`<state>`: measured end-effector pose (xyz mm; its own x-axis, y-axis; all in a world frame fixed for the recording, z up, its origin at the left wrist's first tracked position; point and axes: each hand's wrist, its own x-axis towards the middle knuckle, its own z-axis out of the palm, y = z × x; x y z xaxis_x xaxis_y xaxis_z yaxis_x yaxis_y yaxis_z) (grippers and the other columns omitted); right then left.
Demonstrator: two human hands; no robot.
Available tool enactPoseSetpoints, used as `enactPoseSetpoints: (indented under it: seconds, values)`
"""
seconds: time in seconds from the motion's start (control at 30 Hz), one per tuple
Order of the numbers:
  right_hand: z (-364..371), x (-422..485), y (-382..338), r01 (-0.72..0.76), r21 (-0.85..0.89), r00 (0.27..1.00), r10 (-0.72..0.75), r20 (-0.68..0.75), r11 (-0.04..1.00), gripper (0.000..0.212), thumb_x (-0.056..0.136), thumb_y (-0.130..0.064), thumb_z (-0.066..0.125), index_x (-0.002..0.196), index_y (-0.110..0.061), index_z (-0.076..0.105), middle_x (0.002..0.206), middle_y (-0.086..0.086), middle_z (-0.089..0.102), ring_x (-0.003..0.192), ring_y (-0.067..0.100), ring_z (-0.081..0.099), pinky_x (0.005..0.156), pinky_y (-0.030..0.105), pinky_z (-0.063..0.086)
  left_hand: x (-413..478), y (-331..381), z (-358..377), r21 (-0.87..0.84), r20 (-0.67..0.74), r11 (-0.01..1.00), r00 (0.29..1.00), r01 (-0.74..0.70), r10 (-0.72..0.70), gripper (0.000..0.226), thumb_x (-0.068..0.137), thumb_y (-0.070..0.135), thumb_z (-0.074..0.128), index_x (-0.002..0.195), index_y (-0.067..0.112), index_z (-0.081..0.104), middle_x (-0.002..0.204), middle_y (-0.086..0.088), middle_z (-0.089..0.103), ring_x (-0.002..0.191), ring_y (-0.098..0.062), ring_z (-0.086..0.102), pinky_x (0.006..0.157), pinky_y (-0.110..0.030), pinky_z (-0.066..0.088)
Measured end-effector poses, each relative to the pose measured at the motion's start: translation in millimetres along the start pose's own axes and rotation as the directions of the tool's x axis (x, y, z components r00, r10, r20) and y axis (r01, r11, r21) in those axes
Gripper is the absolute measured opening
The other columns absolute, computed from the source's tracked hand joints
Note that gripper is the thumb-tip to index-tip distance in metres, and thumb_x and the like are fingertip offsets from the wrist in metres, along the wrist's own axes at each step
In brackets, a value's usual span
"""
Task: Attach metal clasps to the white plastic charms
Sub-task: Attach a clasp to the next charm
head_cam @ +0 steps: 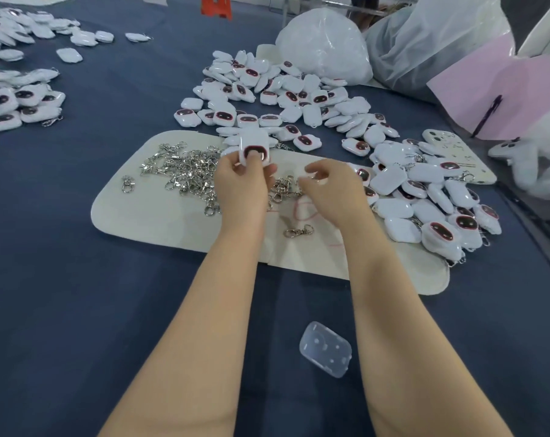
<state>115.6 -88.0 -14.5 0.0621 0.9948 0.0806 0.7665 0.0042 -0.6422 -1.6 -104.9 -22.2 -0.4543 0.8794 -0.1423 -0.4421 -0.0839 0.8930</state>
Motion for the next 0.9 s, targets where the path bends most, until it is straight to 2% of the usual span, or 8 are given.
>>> enactPoseSetpoints:
  seconds: [0.1, 0.23, 0.33, 0.5, 0.6, 0.67, 0.8, 0.9]
  values:
    - [5.8, 0.5, -3.8, 0.052, -0.17, 0.988, -0.025, 0.155, 0.984, 0.045, 0.086, -0.031, 0.065, 0.128, -0.021, 0.055, 0.136, 0.008, 0.038, 0.107, 0.027, 0.056, 0.091, 0.032, 0.042, 1.1, 2.8, -1.6, -0.068, -0.005, 0.998, 1.0, 0.01, -0.01, 0.012, 0.097, 0.01, 0.049, 0.096, 0.022, 0.052, 0.087, -0.007, 0.065, 0.06, -0.006, 0.065, 0.057, -0.017, 0.052]
    - [10.8, 3.2, -6.1, 0.072, -0.194, 0.99, -0.046, 0.133, 0.978, 0.025, 0.09, -0.024, 0.059, 0.114, -0.021, 0.061, 0.123, 0.008, 0.055, 0.106, 0.027, 0.056, 0.089, 0.036, 0.047, -1.8, 3.2, -0.7, -0.108, 0.028, 0.993, 0.998, 0.055, -0.052, 0.014, 0.096, 0.008, 0.05, 0.104, 0.02, 0.054, 0.084, -0.006, 0.066, 0.061, -0.007, 0.067, 0.056, -0.017, 0.052]
    - [13.8, 2.3, -3.7, 0.087, -0.193, 0.993, -0.071, 0.09, 0.977, 0.015, 0.09, -0.021, 0.058, 0.105, -0.018, 0.061, 0.109, 0.004, 0.061, 0.102, 0.023, 0.056, 0.085, 0.034, 0.045, -2.7, 5.4, -0.7, -0.132, 0.035, 0.988, 0.997, 0.079, -0.075, 0.016, 0.095, 0.006, 0.049, 0.095, 0.021, 0.055, 0.082, -0.006, 0.066, 0.064, -0.01, 0.067, 0.059, -0.019, 0.054]
    - [11.6, 3.7, -3.6, 0.051, 0.23, 0.999, -0.047, -0.022, 0.972, 0.004, 0.088, -0.022, 0.064, 0.087, -0.018, 0.064, 0.074, -0.011, 0.058, 0.073, 0.006, 0.055, 0.074, 0.025, 0.043, 0.1, 4.2, 0.5, -0.144, 0.032, 0.979, 0.99, 0.143, -0.14, 0.015, 0.096, 0.021, 0.053, 0.105, 0.01, 0.048, 0.089, -0.009, 0.065, 0.067, -0.013, 0.068, 0.063, -0.022, 0.057]
    - [9.9, 4.7, -4.6, -0.011, 0.426, 1.0, 0.02, -0.018, 0.905, 0.006, 0.089, -0.02, 0.063, 0.086, -0.016, 0.066, 0.069, -0.008, 0.058, 0.065, 0.007, 0.055, 0.071, 0.027, 0.048, 0.8, 2.9, 1.2, -0.121, 0.044, 0.982, 0.989, 0.146, -0.142, 0.029, 0.094, 0.027, 0.057, 0.111, 0.004, 0.049, 0.09, -0.008, 0.061, 0.063, -0.01, 0.068, 0.059, -0.02, 0.056]
    - [7.8, 5.0, -5.5, -0.061, 0.538, 0.998, 0.056, 0.026, 0.841, 0.011, 0.091, -0.016, 0.061, 0.094, -0.008, 0.068, 0.068, -0.003, 0.059, 0.053, 0.002, 0.055, 0.058, 0.018, 0.049, 0.8, 2.2, 0.9, -0.094, 0.048, 0.987, 0.991, 0.129, -0.124, 0.032, 0.093, 0.021, 0.059, 0.117, 0.001, 0.052, 0.088, -0.007, 0.06, 0.06, -0.008, 0.067, 0.057, -0.019, 0.054]
    - [2.8, 2.7, -7.4, -0.125, 0.707, 0.991, 0.057, 0.119, 0.697, 0.014, 0.095, -0.006, 0.053, 0.099, 0.001, 0.065, 0.075, 0.006, 0.063, 0.06, 0.007, 0.059, 0.058, 0.014, 0.051, -1.5, 1.5, -0.2, 0.013, 0.073, 0.998, 0.996, 0.053, -0.054, 0.012, 0.087, 0.008, 0.061, 0.097, 0.008, 0.055, 0.078, -0.003, 0.063, 0.063, -0.01, 0.07, 0.057, -0.019, 0.054]
    - [-1.7, 2.9, -9.1, -0.146, 0.783, 0.987, 0.038, 0.155, 0.605, 0.014, 0.096, -0.003, 0.049, 0.099, 0.0, 0.062, 0.08, 0.009, 0.066, 0.063, 0.008, 0.063, 0.062, 0.016, 0.053, -1.8, -0.4, -1.6, 0.207, 0.055, 0.977, 0.998, -0.055, 0.044, 0.018, 0.081, 0.004, 0.061, 0.082, 0.012, 0.046, 0.079, -0.01, 0.061, 0.072, -0.018, 0.072, 0.073, -0.036, 0.058]
